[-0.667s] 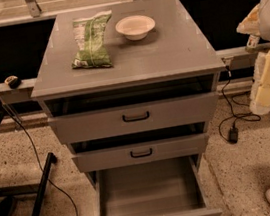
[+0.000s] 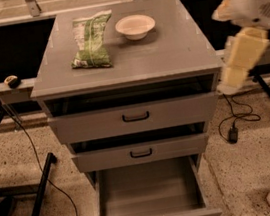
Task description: Place green jalapeno chip bag into bottom drawer
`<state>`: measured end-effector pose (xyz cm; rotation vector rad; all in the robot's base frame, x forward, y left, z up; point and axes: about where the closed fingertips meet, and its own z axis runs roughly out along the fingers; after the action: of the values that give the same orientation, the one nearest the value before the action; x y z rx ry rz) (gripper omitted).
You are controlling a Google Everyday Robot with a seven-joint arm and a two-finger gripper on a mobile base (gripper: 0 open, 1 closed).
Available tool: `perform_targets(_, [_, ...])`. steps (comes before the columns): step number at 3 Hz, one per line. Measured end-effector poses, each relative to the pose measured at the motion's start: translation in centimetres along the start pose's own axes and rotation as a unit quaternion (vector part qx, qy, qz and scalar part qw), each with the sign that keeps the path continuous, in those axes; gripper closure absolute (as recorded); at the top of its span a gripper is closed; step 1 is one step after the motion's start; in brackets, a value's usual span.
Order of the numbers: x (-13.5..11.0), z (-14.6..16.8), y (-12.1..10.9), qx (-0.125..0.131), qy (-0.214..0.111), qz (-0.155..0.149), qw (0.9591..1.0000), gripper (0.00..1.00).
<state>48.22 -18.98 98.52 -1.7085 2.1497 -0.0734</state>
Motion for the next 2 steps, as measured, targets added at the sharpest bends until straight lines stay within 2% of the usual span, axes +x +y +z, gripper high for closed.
perform_targets(1, [-7.5,2.1,-6.1,0.02,-0.071,-0.032,0.9968,0.0])
perform_targets(2, [-15.4,3.5,-11.5,0.041,-0.146,-0.05,0.9871,0.0])
